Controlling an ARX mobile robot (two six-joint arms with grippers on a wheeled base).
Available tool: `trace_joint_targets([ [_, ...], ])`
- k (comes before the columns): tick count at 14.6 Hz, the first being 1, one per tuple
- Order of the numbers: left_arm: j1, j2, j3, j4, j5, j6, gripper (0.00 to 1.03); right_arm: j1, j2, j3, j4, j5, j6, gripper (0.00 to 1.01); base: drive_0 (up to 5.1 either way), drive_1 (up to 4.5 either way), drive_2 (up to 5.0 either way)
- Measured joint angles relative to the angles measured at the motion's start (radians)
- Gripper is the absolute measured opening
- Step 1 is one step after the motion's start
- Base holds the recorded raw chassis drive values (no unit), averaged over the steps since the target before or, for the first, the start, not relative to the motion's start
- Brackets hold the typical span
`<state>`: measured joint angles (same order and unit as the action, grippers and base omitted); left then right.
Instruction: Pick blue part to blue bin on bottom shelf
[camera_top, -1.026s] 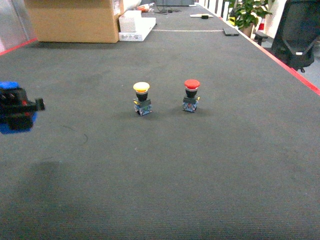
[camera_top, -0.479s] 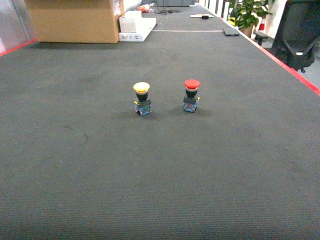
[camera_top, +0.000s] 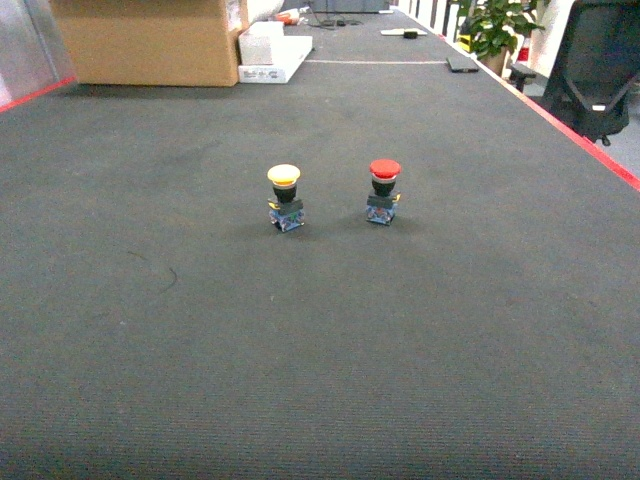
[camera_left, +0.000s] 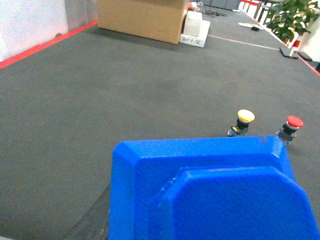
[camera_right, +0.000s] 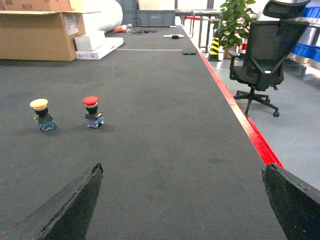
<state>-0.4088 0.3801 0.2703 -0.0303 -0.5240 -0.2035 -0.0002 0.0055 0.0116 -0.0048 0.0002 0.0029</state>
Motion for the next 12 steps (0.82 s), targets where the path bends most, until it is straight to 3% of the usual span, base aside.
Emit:
trace_joint_targets([
  [7, 0.001, 0.004, 0.000, 0.002, 0.000, 0.000, 0.44, 0.000, 0.000, 0.000, 0.000, 0.000, 0.000, 0.98, 0.0, 0.00, 0.0],
  [9, 0.000, 0.005, 0.000, 0.002, 0.000, 0.000, 0.44, 0.000, 0.000, 0.000, -0.001, 0.000, 0.000, 0.98, 0.1, -4.15, 4.3],
  [12, 0.001, -0.003, 0.000, 0.008, 0.000, 0.000, 0.44, 0.000, 0.000, 0.000, 0.000, 0.000, 0.000, 0.98, -0.2, -0.16, -0.2],
])
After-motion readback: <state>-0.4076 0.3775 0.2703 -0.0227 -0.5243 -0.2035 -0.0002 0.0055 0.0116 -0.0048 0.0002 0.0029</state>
